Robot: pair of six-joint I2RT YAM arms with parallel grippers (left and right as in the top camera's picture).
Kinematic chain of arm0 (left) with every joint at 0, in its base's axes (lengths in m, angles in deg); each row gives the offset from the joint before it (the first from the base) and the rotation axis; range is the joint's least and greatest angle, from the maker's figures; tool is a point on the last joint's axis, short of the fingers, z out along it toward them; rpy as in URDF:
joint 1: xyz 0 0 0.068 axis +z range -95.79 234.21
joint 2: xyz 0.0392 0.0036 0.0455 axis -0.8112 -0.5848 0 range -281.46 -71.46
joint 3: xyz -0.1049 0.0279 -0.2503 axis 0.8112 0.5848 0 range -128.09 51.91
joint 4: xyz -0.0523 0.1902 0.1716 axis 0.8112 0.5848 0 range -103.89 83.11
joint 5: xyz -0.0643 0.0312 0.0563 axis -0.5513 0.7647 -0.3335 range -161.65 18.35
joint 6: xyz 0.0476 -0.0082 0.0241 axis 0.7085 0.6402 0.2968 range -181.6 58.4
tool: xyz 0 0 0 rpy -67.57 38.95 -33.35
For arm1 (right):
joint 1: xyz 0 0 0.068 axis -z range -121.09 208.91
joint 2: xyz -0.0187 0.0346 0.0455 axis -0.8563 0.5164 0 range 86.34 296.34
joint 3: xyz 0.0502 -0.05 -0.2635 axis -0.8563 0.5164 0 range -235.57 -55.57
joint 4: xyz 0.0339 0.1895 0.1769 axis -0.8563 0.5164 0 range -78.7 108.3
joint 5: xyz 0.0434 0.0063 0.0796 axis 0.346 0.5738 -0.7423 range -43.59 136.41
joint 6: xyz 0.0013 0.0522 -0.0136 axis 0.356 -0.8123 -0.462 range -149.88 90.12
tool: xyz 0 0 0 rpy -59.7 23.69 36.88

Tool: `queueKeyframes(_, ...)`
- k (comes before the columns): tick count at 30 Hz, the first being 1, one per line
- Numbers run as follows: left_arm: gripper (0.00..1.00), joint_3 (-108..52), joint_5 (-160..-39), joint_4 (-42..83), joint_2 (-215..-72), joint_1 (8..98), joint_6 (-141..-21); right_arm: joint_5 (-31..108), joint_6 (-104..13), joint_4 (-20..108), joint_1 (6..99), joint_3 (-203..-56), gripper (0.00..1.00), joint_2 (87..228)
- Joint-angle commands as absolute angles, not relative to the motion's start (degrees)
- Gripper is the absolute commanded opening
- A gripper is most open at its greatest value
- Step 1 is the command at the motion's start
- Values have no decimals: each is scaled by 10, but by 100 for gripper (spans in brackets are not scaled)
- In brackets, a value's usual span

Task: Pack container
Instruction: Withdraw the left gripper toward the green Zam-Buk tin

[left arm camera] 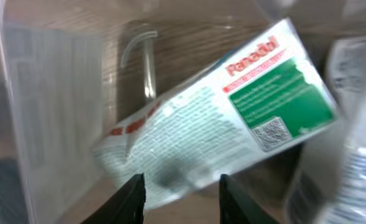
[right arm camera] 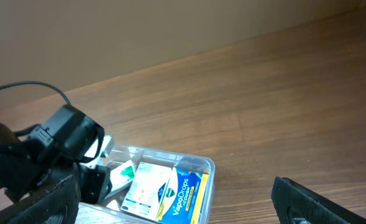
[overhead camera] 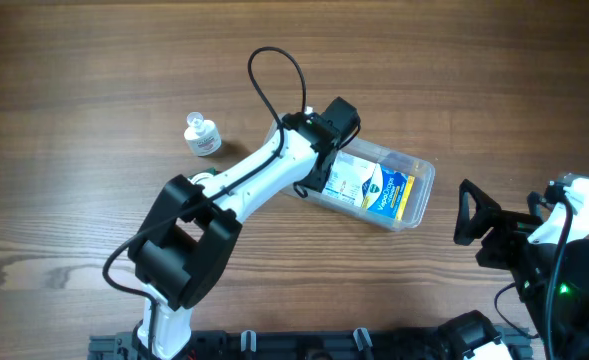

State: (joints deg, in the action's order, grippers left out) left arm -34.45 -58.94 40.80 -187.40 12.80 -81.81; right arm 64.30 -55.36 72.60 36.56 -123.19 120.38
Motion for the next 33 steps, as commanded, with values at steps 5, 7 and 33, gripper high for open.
queueKeyframes(5, 25, -365, -707, 412, -1864, 125, -813, 652, -554, 725, 364, -1235, 100, 1202)
queueKeyframes(7, 30, -366, -680, 412, -1851, 125, -802, 652, -554, 725, 364, -1235, 100, 1202)
queueKeyframes(33, 72, -168, -704, 497, -1532, 459, -921, 652, -554, 725, 364, -1235, 100, 1202)
